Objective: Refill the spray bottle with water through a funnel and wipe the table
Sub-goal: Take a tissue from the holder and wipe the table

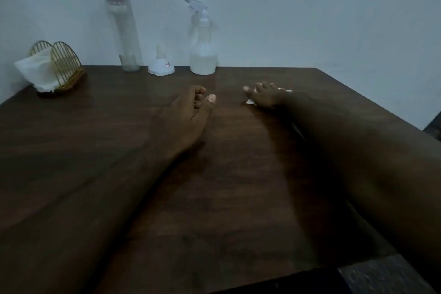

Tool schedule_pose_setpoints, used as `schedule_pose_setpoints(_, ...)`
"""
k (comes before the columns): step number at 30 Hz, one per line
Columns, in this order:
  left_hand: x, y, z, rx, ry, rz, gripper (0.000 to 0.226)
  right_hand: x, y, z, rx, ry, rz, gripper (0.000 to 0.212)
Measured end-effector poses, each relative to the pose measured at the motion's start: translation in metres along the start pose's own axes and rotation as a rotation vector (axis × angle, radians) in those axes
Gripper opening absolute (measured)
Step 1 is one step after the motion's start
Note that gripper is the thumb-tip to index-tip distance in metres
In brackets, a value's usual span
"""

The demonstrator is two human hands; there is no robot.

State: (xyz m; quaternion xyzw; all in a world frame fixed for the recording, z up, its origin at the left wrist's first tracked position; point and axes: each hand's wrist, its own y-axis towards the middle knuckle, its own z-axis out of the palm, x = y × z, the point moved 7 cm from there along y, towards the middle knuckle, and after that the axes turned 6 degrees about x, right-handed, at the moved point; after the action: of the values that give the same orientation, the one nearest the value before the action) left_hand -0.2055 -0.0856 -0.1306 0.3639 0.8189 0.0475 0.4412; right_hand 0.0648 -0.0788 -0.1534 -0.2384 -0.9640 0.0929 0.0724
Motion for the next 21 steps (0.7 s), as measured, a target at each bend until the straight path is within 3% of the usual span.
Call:
schedule_pose_setpoints(4,0.007,0.003,-0.016,-0.096,-0.063,-0.041,0.039,0.092,0.006,0.011,0.014,-0.053,-0.228,0.087)
schedule_pose_setpoints(8,0.009,-0.002,-0.048,-0.273,-0.101,-0.058,0.030,0.172,-0.055,0.035,0.060,-0.141,-0.564,0.070)
schedule_pose_setpoints(11,0.013,-0.009,-0.060,-0.319,-0.094,-0.075,0.038,0.189,-0.148,0.056,0.117,-0.156,-0.804,0.074)
schedule_pose_setpoints(14,0.019,-0.014,-0.057,-0.256,-0.064,-0.132,0.044,0.166,-0.239,0.075,0.092,-0.164,-0.974,0.073)
schedule_pose_setpoints(17,0.015,-0.019,-0.050,-0.198,-0.057,-0.161,0.043,0.106,-0.268,0.068,0.067,-0.192,-0.880,0.067)
schedule_pose_setpoints(21,-0.014,-0.033,-0.023,-0.045,-0.049,-0.109,0.043,-0.026,-0.265,0.050,0.073,-0.164,-0.402,0.063)
